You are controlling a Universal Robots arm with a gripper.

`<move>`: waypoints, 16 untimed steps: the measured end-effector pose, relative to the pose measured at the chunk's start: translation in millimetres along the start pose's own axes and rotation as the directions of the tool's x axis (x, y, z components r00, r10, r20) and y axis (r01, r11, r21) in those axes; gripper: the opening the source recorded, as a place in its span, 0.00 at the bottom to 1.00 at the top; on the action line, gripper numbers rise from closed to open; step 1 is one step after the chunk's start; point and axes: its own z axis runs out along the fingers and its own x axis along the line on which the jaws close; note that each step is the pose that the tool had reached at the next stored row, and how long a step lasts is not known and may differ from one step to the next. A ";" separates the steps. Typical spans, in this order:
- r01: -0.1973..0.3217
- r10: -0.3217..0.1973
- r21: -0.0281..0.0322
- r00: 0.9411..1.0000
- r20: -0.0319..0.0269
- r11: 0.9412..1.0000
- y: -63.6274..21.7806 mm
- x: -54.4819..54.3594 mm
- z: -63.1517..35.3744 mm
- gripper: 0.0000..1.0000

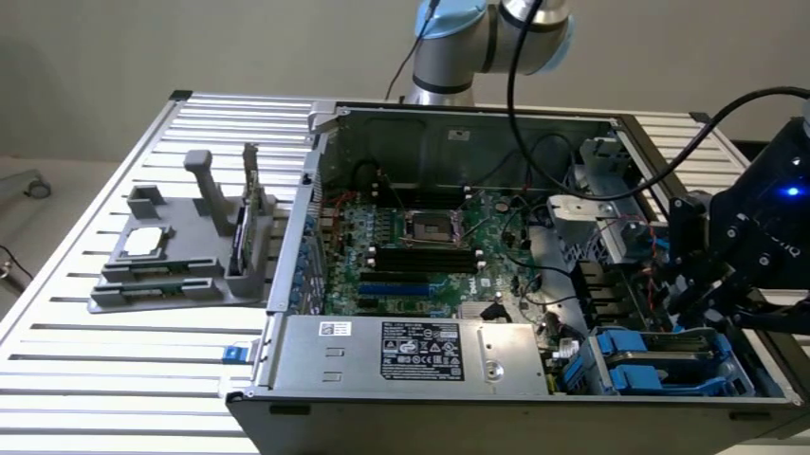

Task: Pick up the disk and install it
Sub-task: 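Insert the first disk wire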

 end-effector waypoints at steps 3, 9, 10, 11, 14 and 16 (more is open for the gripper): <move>-0.021 0.021 0.007 1.000 0.013 1.000 0.0 -0.1 0.0 0.17; -0.046 0.045 0.013 0.999 0.019 0.999 -0.4 -1.4 0.4 0.17; -0.053 0.052 0.018 0.998 0.017 0.998 -0.4 -1.4 0.5 0.17; -0.061 0.061 0.021 0.998 0.015 0.998 -0.5 -1.4 0.5 0.17; -0.090 0.090 0.033 0.996 0.011 0.995 -0.5 -1.4 0.6 0.17; -0.113 0.112 0.037 0.994 0.010 0.993 -0.6 -1.4 0.5 0.17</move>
